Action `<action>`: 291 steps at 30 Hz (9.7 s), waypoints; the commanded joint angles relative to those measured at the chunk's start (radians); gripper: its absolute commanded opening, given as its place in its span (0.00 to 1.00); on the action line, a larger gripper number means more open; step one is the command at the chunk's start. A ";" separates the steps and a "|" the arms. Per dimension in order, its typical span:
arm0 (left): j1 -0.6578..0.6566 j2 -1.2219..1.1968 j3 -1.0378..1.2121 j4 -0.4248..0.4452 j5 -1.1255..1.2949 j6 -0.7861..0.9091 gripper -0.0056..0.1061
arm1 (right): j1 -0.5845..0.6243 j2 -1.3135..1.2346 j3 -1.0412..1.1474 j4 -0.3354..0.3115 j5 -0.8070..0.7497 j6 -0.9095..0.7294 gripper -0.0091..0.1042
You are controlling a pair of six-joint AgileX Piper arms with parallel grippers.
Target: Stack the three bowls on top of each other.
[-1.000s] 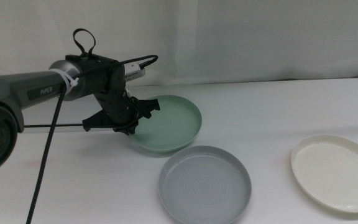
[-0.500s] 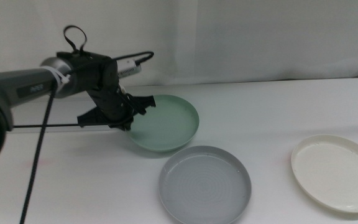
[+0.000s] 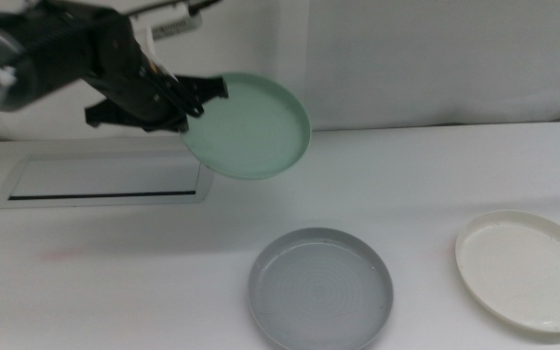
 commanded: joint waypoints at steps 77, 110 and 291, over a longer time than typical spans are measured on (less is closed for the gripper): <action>-0.315 -0.190 0.506 0.072 -0.258 0.048 0.87 | -0.002 -0.035 0.039 -0.002 -0.008 -0.005 0.98; 0.300 -1.599 1.292 0.140 -0.614 0.177 0.03 | -0.002 -0.032 -0.117 0.043 -0.011 -0.005 0.98; 0.300 -1.917 1.602 0.146 -0.529 0.161 0.03 | 0.349 1.746 -0.995 0.495 0.449 -0.316 0.06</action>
